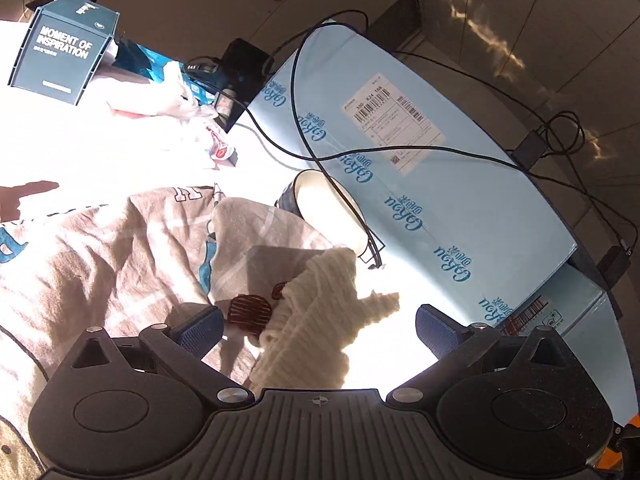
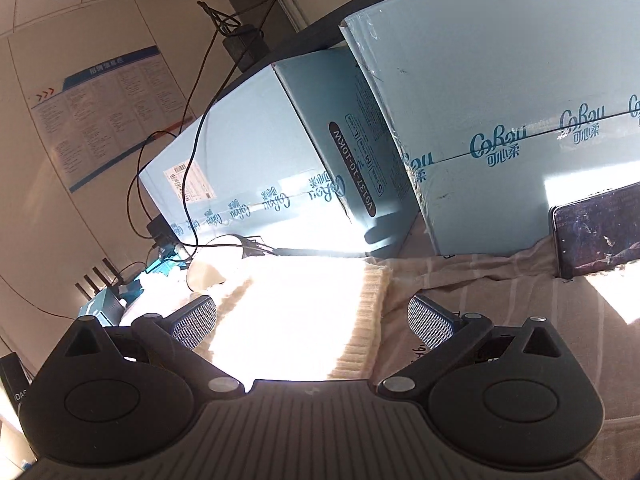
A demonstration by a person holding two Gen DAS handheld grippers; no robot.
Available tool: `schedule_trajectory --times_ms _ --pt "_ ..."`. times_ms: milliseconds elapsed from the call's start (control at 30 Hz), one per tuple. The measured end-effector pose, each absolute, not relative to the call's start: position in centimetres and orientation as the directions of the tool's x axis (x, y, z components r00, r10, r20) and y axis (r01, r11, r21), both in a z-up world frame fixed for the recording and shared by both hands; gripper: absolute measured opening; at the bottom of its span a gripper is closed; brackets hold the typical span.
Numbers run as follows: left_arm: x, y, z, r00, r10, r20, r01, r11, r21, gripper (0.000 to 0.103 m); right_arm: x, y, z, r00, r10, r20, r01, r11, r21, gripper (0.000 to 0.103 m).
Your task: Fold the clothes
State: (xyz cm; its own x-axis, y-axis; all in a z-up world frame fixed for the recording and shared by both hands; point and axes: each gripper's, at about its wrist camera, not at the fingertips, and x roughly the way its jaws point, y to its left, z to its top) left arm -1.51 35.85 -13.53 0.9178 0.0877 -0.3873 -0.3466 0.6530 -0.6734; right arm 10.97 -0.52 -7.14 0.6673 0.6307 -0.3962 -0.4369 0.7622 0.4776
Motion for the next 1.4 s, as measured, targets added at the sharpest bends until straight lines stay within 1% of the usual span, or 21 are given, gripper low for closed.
schedule_trajectory --times_ms 100,167,300,400,567,667,700,767,800,833,867,900,933,967,1000,1033,1067,1100,1133,1200,1400 --pt "-1.1 36.4 -14.9 0.910 0.004 -0.414 -0.334 0.598 -0.728 0.102 13.4 0.2 -9.5 0.614 0.661 -0.431 -0.412 0.735 0.539 0.103" --pt "-0.6 36.2 -15.4 0.904 -0.049 -0.425 -0.316 0.593 -0.741 0.102 15.1 0.1 -11.3 0.574 0.693 -0.437 -0.378 0.697 0.609 0.103" --pt "0.5 34.9 -15.8 0.885 -0.085 -0.459 -0.309 0.631 -0.712 0.103 17.2 0.1 -13.6 0.530 0.746 -0.403 -0.355 0.626 0.694 0.103" --pt "1.1 34.2 -16.1 0.885 -0.101 -0.454 -0.285 0.654 -0.701 0.103 18.6 0.3 -14.7 0.490 0.786 -0.376 -0.347 0.572 0.744 0.103" --pt "2.2 33.8 -16.6 0.904 -0.144 -0.402 -0.217 0.655 -0.723 0.103 20.0 0.9 -16.3 0.441 0.832 -0.338 -0.328 0.500 0.801 0.103" --pt "2.7 33.8 -16.9 0.931 -0.226 -0.285 -0.101 0.591 -0.800 0.102 20.1 1.4 -16.5 0.418 0.848 -0.325 -0.355 0.481 0.802 0.103" --pt "2.9 33.8 -17.0 0.934 -0.241 -0.264 -0.084 0.569 -0.818 0.102 20.2 1.5 -16.6 0.400 0.864 -0.305 -0.354 0.453 0.818 0.101" --pt "3.5 33.9 -17.4 0.935 -0.265 -0.235 -0.064 0.528 -0.847 0.101 20.3 1.6 -17.0 0.348 0.905 -0.244 -0.338 0.364 0.868 0.101" --pt "3.9 33.9 -17.6 0.935 -0.256 -0.244 -0.080 0.520 -0.850 0.094 20.3 1.7 -17.1 0.340 0.909 -0.239 -0.342 0.356 0.870 0.101" --pt "4.3 33.8 -17.8 0.932 -0.236 -0.273 -0.113 0.527 -0.842 0.078 20.2 1.8 -17.0 0.343 0.905 -0.251 -0.348 0.371 0.861 0.101" --pt "4.6 33.8 -17.9 0.930 -0.219 -0.297 -0.139 0.539 -0.831 0.068 20.1 2.0 -17.0 0.347 0.900 -0.263 -0.355 0.385 0.852 0.100" --pt "4.7 33.7 -18.0 0.927 -0.202 -0.316 -0.159 0.551 -0.819 0.051 20.0 2.2 -16.9 0.351 0.895 -0.274 -0.361 0.399 0.843 0.099" --pt "4.8 33.7 -18.1 0.924 -0.186 -0.335 -0.179 0.564 -0.806 0.039 19.9 2.4 -16.7 0.359 0.889 -0.284 -0.366 0.414 0.833 0.097" --pt "5.0 33.6 -18.2 0.920 -0.168 -0.354 -0.200 0.575 -0.793 0.036 19.8 2.7 -16.6 0.368 0.881 -0.298 -0.370 0.433 0.822 0.096" --pt "4.9 33.6 -18.2 0.921 -0.158 -0.356 -0.202 0.588 -0.783 0.032 19.7 3.1 -16.5 0.378 0.872 -0.311 -0.375 0.451 0.810 0.084" --pt "4.8 33.5 -18.1 0.924 -0.152 -0.351 -0.195 0.601 -0.775 0.029 19.6 3.5 -16.5 0.392 0.860 -0.327 -0.379 0.474 0.794 0.068" --pt "4.6 33.4 -17.9 0.927 -0.145 -0.345 -0.189 0.614 -0.767 0.027 19.4 3.9 -16.5 0.411 0.844 -0.345 -0.384 0.503 0.774 0.059" --pt "4.5 33.2 -17.7 0.929 -0.136 -0.344 -0.185 0.634 -0.751 0.026 19.1 4.3 -16.4 0.430 0.827 -0.363 -0.393 0.533 0.749 0.043" --pt "4.3 32.9 -17.4 0.932 -0.122 -0.342 -0.181 0.661 -0.729 0.025 18.7 4.4 -16.2 0.450 0.808 -0.379 -0.408 0.564 0.718 0.032" --pt "3.8 32.4 -16.8 0.943 -0.109 -0.315 -0.157 0.689 -0.708 0.023 18.2 4.4 -15.7 0.471 0.798 -0.377 -0.434 0.581 0.689 0.021" --pt "1.4 32.0 -14.9 0.984 -0.110 -0.140 -0.020 0.715 -0.699 0.020 16.8 2.1 -12.9 0.457 0.866 -0.203 -0.486 0.434 0.758 0.020"
